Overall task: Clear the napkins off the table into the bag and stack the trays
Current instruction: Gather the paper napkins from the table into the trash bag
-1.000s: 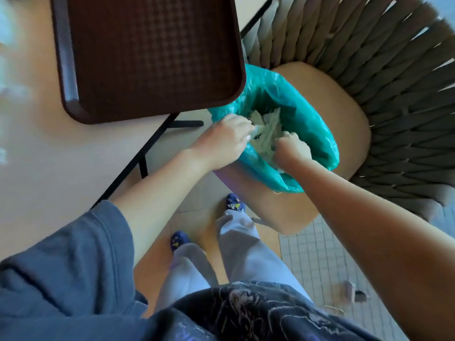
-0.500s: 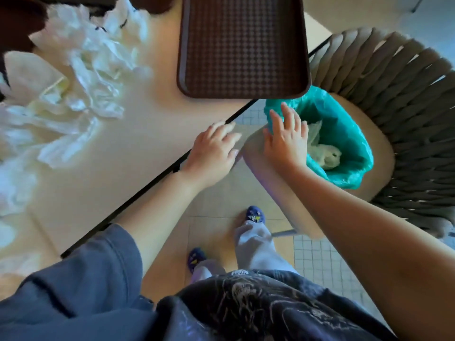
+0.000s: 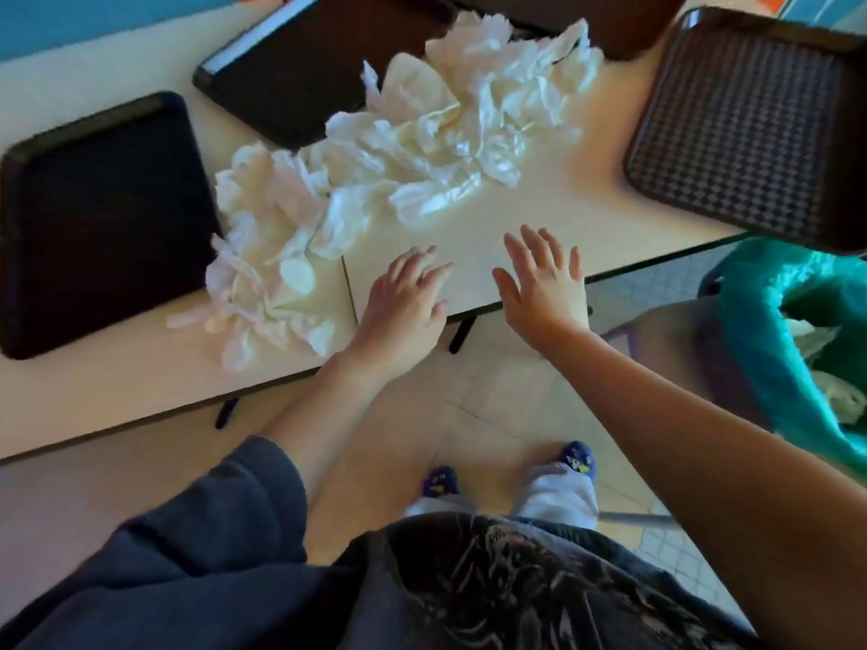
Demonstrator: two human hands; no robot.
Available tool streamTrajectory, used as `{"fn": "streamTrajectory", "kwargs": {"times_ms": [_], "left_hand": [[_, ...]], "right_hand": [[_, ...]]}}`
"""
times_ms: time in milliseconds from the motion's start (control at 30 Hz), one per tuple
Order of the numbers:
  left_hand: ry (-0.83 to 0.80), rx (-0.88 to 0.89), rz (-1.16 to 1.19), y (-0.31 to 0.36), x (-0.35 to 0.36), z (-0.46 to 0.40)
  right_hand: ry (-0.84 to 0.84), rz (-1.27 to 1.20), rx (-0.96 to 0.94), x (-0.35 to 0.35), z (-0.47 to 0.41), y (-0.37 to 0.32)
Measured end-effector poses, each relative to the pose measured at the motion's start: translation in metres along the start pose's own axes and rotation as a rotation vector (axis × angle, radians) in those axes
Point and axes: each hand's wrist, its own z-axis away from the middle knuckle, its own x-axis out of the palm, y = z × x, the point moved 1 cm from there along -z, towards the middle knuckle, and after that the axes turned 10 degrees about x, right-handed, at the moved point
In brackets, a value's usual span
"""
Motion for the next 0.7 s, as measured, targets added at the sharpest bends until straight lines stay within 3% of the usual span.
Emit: {"fn": "streamTrajectory", "kwargs": {"times_ms": [467,600,700], "left_hand": [[0.164,-0.603,0.025,-0.113,-0.032,0.15],[0.076,-0.605,0.107,-0.128,-0.029,0.166],[0.141,-0.584,0.135,-0.132,-0.029,0.17]], "right_hand": [[-0.43,0.062,-0.605,0.095,0.031,-0.177],[-0.489,0.185,-0.721,0.107,0.033,-0.188],[-0.438,0.162,-0.716,0.1,0.029,-0.189]]}}
